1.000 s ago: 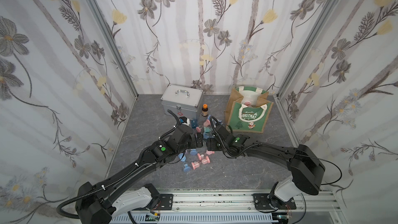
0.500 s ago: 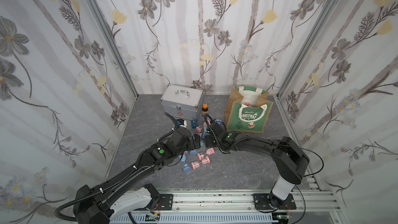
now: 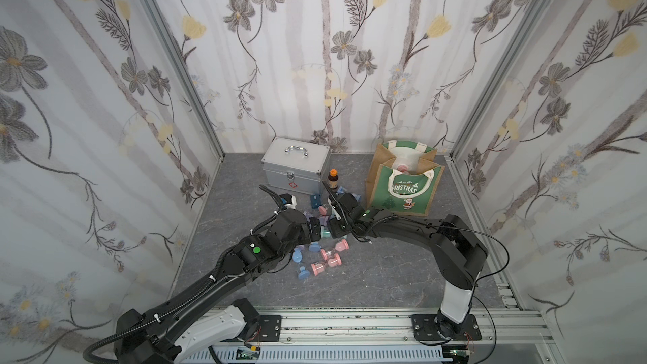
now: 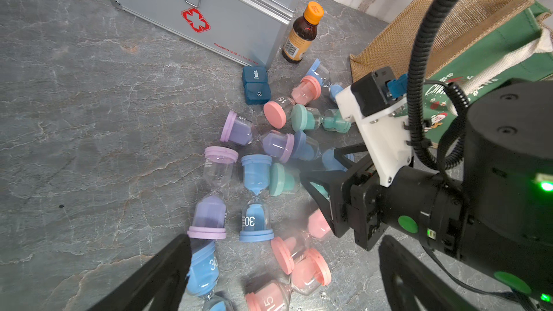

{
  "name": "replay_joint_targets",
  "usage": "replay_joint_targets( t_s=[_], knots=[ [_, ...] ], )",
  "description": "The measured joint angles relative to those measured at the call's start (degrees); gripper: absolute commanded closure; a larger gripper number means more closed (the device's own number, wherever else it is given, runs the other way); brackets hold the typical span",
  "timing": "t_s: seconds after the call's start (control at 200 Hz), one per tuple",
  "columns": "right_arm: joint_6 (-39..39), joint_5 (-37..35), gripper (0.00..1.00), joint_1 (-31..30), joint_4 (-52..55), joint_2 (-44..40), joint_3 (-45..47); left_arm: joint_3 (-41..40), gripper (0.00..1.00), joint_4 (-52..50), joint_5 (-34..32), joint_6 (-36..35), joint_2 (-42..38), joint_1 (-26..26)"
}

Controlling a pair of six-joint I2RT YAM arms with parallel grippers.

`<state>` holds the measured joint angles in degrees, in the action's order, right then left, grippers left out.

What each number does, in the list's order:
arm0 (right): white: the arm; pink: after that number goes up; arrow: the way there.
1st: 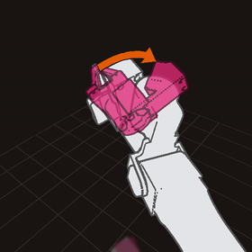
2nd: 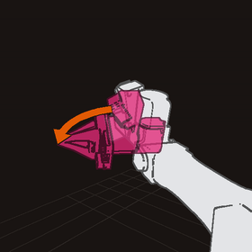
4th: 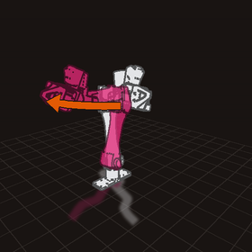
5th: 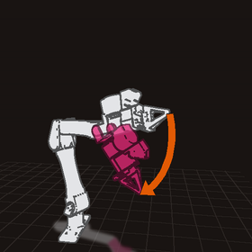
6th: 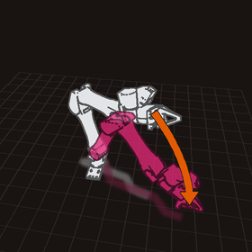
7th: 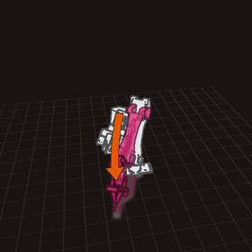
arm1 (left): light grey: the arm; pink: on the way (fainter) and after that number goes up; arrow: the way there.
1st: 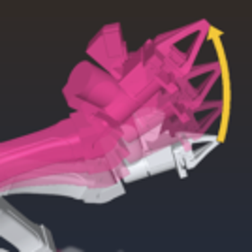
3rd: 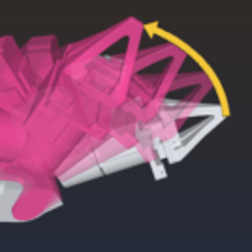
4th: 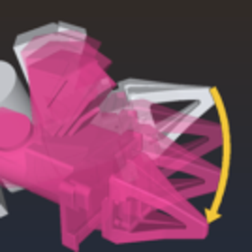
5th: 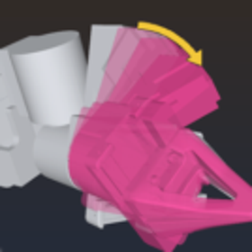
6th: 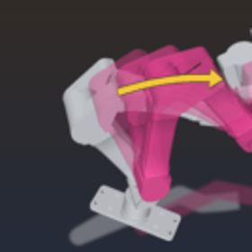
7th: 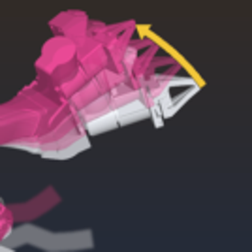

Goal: Put the hourglass into the canvas bag
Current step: Pick up the hourglass from the center of the board.

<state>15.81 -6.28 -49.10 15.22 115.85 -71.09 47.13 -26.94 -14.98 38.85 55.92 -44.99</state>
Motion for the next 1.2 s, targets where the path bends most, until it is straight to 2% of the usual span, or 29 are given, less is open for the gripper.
replay_joint_targets(
  t_s=[0.34, 0.714, 1.199],
  knots=[
    [-5.6, 4.0, 0.34, 0.3, 1.5, 2.4, 0.1, 0.0, 0.00, -0.7, 0.1, 0.1, 0.2, 0.2],
    [-8.0, 4.0, 0.38, 0.6, 2.2, 4.8, 0.6, 0.0, 0.00, -0.7, 0.2, 0.1, 0.7, 0.5],
    [-9.4, 2.1, 0.55, 0.7, 1.2, 5.1, 0.9, 0.0, 0.00, -0.7, 0.3, 0.1, 0.7, 0.7]
  ],
)
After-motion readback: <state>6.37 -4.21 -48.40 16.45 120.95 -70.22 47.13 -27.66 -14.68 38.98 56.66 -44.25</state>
